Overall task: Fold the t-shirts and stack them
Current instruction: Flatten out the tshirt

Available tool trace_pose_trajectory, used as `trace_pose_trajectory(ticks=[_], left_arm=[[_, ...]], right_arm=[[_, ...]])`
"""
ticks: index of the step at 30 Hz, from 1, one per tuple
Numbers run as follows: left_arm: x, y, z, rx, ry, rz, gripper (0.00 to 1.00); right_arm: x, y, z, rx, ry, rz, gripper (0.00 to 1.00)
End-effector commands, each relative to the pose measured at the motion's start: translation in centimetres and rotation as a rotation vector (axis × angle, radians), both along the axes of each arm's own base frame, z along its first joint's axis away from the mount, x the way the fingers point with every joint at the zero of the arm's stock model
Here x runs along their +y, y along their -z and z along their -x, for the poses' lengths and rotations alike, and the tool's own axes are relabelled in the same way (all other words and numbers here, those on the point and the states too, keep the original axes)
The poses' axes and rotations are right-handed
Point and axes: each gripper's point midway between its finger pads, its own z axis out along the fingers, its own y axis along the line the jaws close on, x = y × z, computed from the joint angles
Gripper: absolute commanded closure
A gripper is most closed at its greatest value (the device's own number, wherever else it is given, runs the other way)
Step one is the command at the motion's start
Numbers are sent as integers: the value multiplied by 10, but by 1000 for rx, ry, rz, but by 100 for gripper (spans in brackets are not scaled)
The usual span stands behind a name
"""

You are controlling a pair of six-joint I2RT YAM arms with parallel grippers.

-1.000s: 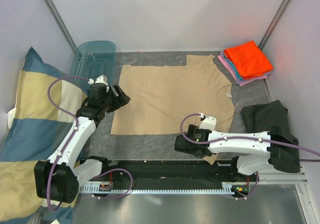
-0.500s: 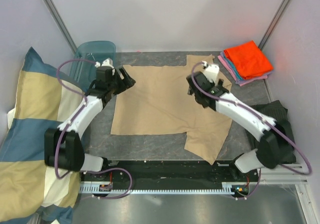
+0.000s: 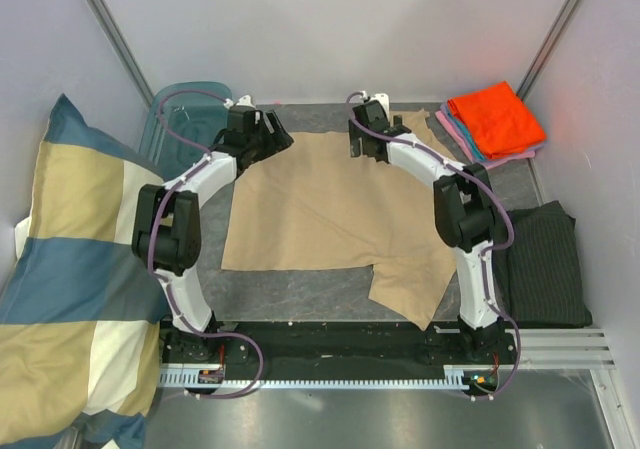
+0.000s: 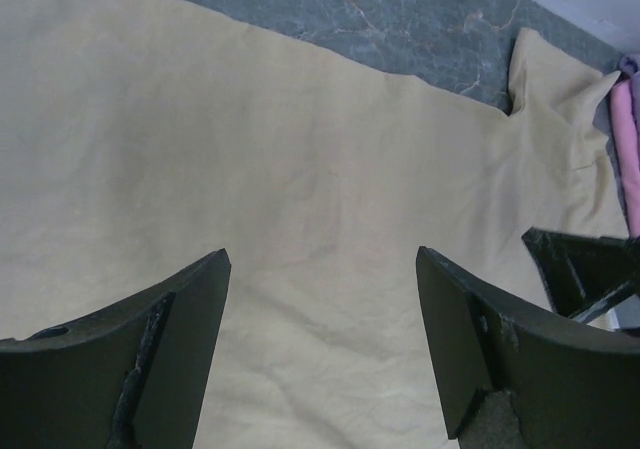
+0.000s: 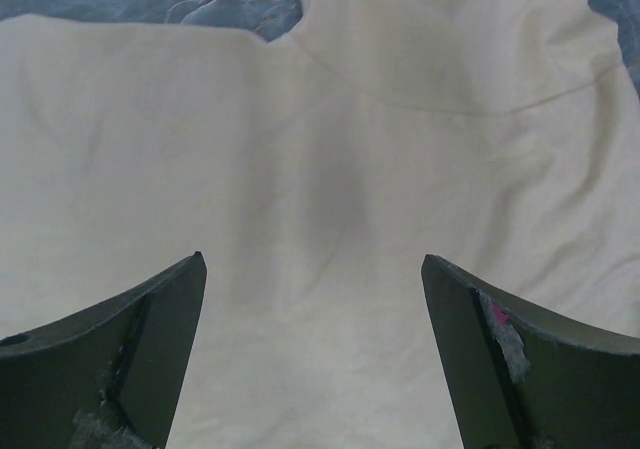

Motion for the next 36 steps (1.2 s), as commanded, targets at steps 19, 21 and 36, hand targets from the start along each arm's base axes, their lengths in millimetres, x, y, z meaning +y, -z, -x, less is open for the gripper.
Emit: trace_pose_trajectory(ticks=[19, 21, 36], left_arm=[[6, 90, -43, 200, -35, -217, 22], [10, 97, -42, 224, -43, -226, 22], [44, 110, -69, 260, -102, -210, 22]], right_arm=[[8, 68, -46, 166, -173, -57, 2], [10, 74, -47, 175, -181, -67, 2], [11, 103, -64, 205, -200, -134, 2]])
